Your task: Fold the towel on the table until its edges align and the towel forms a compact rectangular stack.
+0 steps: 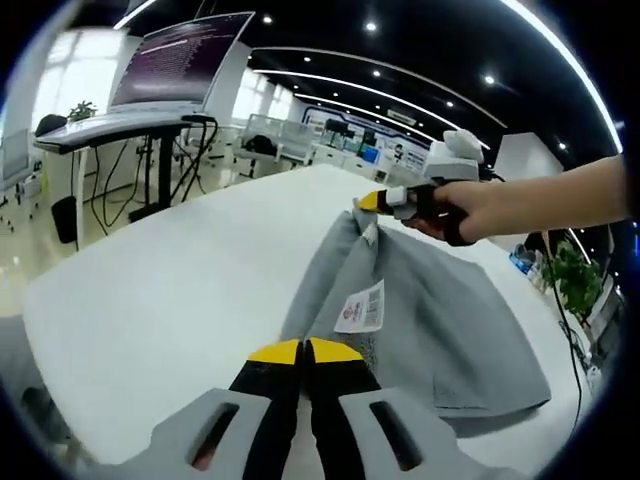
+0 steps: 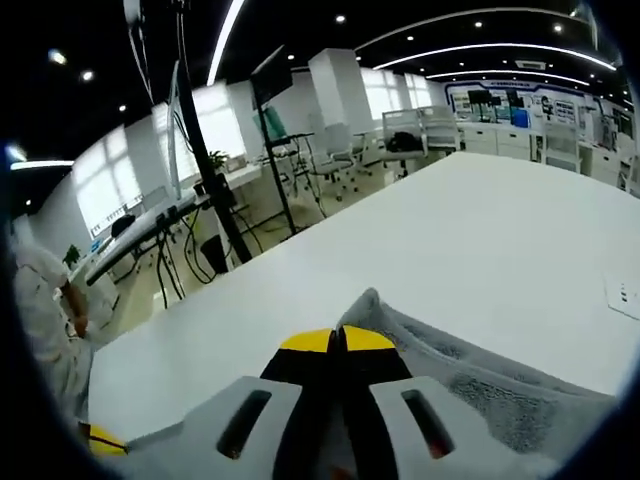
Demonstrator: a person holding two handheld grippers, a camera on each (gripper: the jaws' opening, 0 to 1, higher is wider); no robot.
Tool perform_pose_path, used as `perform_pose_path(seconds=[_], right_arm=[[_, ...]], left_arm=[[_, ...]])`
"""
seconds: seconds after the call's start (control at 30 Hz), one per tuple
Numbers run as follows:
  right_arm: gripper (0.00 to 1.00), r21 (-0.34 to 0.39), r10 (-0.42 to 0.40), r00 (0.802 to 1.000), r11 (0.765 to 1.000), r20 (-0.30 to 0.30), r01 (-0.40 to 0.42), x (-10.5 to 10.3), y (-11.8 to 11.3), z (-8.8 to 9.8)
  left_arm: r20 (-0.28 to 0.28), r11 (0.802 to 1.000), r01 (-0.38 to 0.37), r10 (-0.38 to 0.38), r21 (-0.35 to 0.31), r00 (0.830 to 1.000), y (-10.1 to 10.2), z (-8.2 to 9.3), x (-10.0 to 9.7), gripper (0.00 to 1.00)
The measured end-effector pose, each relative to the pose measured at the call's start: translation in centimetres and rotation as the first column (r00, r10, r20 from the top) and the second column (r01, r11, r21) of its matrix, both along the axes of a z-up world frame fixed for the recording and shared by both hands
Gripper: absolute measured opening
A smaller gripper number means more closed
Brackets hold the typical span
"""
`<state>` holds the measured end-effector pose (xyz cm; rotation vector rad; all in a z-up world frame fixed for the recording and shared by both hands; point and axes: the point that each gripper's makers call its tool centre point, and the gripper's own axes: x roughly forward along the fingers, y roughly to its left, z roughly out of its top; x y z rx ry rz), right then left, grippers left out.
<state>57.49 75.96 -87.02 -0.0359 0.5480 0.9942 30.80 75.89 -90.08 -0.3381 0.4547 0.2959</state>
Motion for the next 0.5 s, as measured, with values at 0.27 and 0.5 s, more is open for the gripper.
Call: perform_pose_path(seconds=[0.27,0.5], right_arm=[[0.01,0.017,0.005,1.000,1.000,-0.015,-0.005,-0.3,-0.1,0.0],[0.09,0.028,0.054,0.996,0.998,0.066,-0.056,0.2,-0.5,1.2]], left_arm=[[-0.012,0.998,-0.057,0.057,0.016,0.998,0.9,-0.2,-0.8,0.02],[-0.032,0.998,-0.054,0.055,0.038,0.998,0.9,-0.3,-0.7,0.02]])
